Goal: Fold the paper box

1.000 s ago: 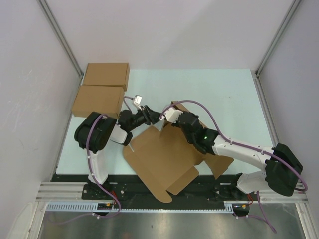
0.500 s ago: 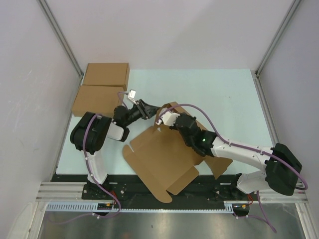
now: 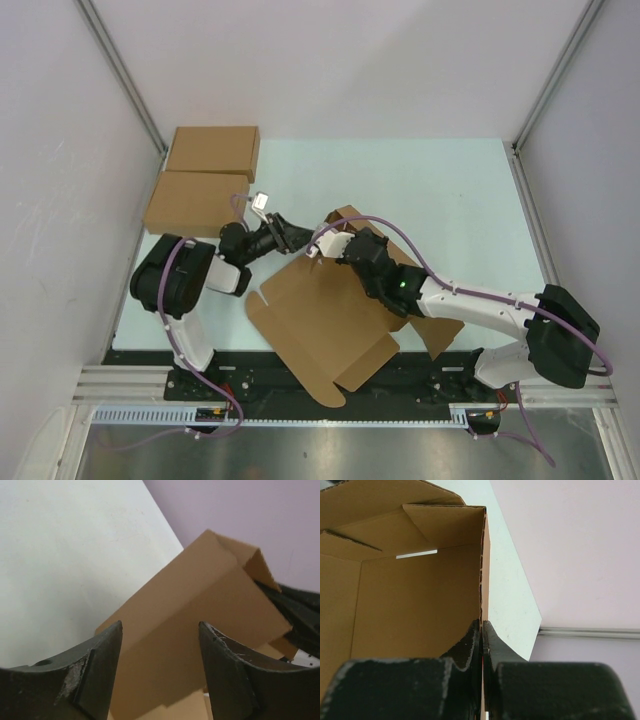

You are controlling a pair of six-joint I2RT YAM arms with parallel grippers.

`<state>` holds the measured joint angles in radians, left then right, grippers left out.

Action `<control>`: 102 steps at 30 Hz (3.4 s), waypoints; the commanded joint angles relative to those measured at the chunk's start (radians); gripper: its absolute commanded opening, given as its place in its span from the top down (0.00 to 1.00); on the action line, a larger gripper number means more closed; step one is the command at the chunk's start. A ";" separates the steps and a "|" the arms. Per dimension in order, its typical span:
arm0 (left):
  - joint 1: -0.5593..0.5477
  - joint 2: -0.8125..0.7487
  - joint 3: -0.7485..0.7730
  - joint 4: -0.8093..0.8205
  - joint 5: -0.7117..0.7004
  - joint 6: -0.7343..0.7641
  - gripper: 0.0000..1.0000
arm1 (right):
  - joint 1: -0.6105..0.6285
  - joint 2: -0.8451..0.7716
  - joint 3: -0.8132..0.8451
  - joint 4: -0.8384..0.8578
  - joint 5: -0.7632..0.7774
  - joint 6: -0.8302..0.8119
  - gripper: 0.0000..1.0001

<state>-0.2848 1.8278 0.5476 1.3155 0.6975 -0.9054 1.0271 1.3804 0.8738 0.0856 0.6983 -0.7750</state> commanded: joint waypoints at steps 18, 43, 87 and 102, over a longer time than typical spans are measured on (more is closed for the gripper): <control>-0.074 -0.134 -0.072 0.234 0.025 0.307 0.24 | 0.004 0.032 -0.001 -0.064 -0.149 0.059 1.00; -0.125 -0.186 -0.192 0.308 -0.145 0.341 0.13 | 0.010 0.029 0.001 -0.044 -0.177 0.071 1.00; -0.226 -0.136 -0.018 0.036 -0.441 0.573 0.64 | 0.080 0.080 0.001 -0.061 -0.198 0.118 1.00; -0.231 -0.099 -0.051 0.166 -0.256 0.508 0.22 | 0.077 0.082 0.001 -0.061 -0.210 0.114 1.00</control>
<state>-0.5022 1.7157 0.4679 1.2858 0.3683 -0.3695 1.0519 1.4220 0.8867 0.1123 0.7292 -0.7589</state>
